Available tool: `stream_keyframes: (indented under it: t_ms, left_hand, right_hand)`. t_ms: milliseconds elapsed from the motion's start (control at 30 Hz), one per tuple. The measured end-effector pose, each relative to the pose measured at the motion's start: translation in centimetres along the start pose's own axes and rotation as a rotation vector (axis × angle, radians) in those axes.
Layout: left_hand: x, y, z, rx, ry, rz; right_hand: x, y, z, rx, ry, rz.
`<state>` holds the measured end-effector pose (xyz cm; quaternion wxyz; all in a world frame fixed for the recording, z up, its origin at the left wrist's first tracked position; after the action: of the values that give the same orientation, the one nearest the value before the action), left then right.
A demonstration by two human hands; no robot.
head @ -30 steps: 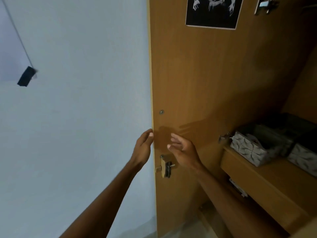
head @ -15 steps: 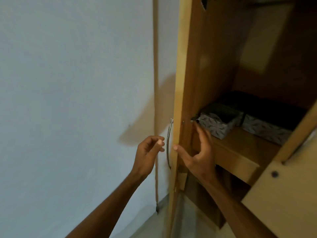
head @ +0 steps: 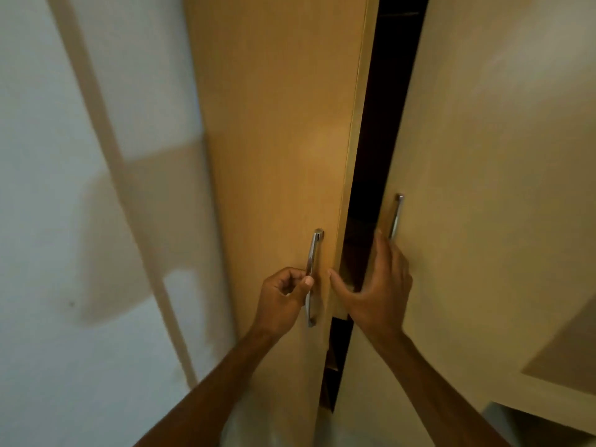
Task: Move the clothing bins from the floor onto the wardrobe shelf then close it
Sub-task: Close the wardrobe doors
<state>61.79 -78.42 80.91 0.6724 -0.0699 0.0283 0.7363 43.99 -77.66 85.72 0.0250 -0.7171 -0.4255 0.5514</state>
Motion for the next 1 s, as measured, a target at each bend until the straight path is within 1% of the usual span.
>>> stream_keyframes:
  t_ms: [67,167,333,500,633,867,1000]
  left_hand:
    - [-1.8,1.8,-0.3,0.016,-0.019,-0.023]
    - [-4.5,4.2,-0.8,0.029,-0.044,-0.031]
    - [-9.1,7.9,-1.1,0.053,-0.080,-0.038]
    - [-12.8,10.3,-1.5,0.058,-0.105,-0.025]
    - [-14.7,11.4,-1.5,0.056,-0.081,-0.010]
    - [-16.1,12.1,-1.8,0.033,-0.031,0.017]
    - [-16.1,12.2,-2.1,0.034,-0.028,0.039]
  right_hand:
    - [-1.2,-0.1,1.8,0.122,0.012,0.010]
    - [-2.9,0.4,4.6,0.280,0.058,-0.033]
    - [-6.0,2.1,8.5,0.417,0.123,-0.088]
    - [-9.4,2.9,10.8,0.476,0.148,-0.070]
    - [-11.3,3.6,12.6,0.488,0.085,-0.053]
    - [-12.3,4.4,13.9,0.469,0.085,-0.066]
    - [-12.2,4.5,14.1,0.468,0.052,-0.065]
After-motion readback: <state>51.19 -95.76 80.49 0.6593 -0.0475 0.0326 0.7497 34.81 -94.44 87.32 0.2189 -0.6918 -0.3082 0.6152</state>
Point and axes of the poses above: each hand's wrist, its own x-axis away from the middle knuckle, its own y-axis out of the palm, z = x × y, the point moved 4 cm from there along -x, towards the middle knuckle, and after that the axes turned 10 degrees about -y, right-handed, at the moved point
